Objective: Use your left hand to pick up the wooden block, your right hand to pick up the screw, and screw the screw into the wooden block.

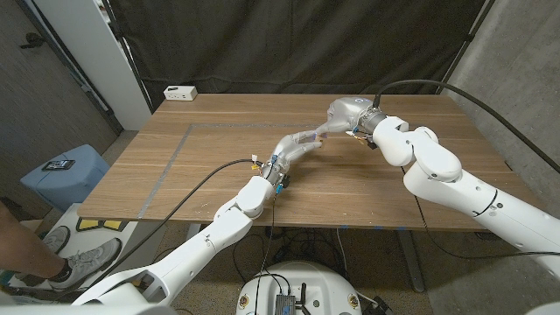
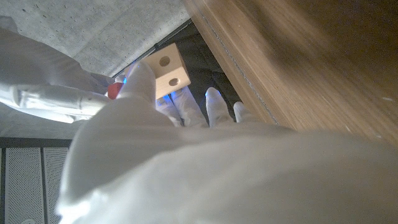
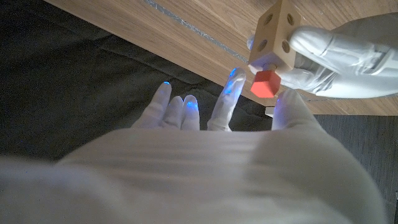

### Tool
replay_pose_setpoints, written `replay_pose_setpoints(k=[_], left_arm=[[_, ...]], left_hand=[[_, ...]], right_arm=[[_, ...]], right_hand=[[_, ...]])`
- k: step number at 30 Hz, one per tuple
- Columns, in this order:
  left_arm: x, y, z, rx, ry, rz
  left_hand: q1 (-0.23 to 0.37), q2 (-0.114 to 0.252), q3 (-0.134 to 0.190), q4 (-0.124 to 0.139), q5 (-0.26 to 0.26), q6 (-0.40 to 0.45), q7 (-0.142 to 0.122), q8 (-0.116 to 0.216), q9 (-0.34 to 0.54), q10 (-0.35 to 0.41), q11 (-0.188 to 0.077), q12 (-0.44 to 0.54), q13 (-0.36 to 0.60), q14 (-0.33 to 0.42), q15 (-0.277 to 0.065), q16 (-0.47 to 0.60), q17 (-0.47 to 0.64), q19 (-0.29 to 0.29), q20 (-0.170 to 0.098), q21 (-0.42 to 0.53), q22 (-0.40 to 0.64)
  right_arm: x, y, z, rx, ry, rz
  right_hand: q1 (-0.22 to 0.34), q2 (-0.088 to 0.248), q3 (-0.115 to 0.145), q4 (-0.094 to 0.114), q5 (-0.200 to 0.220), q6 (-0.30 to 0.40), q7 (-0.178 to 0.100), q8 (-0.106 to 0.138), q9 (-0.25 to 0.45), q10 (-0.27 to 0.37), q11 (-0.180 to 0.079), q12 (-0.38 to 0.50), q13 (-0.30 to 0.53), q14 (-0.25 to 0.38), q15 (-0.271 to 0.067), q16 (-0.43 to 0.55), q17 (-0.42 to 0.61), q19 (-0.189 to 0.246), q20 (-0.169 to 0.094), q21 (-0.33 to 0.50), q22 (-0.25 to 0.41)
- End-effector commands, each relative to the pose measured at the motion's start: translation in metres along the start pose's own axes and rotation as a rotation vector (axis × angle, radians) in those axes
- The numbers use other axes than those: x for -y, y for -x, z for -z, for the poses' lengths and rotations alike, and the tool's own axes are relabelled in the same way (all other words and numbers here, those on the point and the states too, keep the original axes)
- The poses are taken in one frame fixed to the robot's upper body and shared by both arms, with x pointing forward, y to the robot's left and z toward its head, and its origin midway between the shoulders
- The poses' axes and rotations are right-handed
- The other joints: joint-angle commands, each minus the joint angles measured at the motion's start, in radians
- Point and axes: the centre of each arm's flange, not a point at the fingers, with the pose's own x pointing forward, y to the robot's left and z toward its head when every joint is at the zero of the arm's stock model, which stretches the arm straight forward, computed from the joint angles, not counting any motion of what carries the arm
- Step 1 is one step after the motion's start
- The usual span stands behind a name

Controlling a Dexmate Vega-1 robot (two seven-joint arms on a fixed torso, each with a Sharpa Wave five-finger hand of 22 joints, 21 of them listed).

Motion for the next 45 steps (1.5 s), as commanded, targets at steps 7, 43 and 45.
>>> replay_pose_setpoints(k=[7, 43, 45], left_arm=[[0.000, 0.000, 0.000, 0.001, 0.003, 0.005], [-0.003, -0.002, 0.001, -0.002, 0.004, -0.001], [-0.003, -0.002, 0.001, -0.002, 0.004, -0.001]], left_hand=[[0.001, 0.011, 0.012, 0.002, -0.001, 0.001, 0.002, 0.007, 0.001, 0.002, 0.001, 0.005, 0.003, 0.009, -0.076, 0.002, 0.001, 0.006, 0.009, 0.009, 0.002], [-0.002, 0.012, 0.019, 0.002, -0.003, 0.002, 0.000, 0.006, 0.001, 0.002, 0.001, 0.006, 0.002, 0.010, -0.077, -0.002, 0.000, 0.006, 0.008, 0.009, 0.002], [-0.002, 0.011, 0.019, 0.002, -0.003, 0.001, 0.000, 0.006, 0.001, 0.002, 0.001, 0.006, 0.002, 0.011, -0.076, -0.002, 0.000, 0.006, 0.009, 0.009, 0.002]], right_arm=[[0.000, 0.004, 0.003, 0.006, -0.006, -0.011], [0.014, 0.015, 0.000, 0.116, 0.002, -0.080], [0.013, 0.015, -0.001, 0.118, 0.005, -0.077]], right_hand=[[-0.034, 0.010, -0.016, 0.001, 0.002, -0.116, 0.016, -0.059, -0.030, -0.025, 0.021, -0.017, 0.007, -0.010, 0.013, -0.009, 0.002, -0.020, 0.010, -0.006, 0.003], [0.063, 0.058, 0.045, -0.070, 0.026, -0.383, 0.013, -0.273, -0.155, -0.169, 0.057, -0.049, 0.019, -0.099, 0.054, -0.036, -0.020, -0.103, 0.039, -0.010, 0.002], [0.070, 0.058, 0.049, -0.072, 0.026, -0.391, 0.006, -0.279, -0.158, -0.173, 0.055, -0.049, 0.019, -0.100, 0.055, -0.035, -0.021, -0.104, 0.039, -0.010, 0.002]])
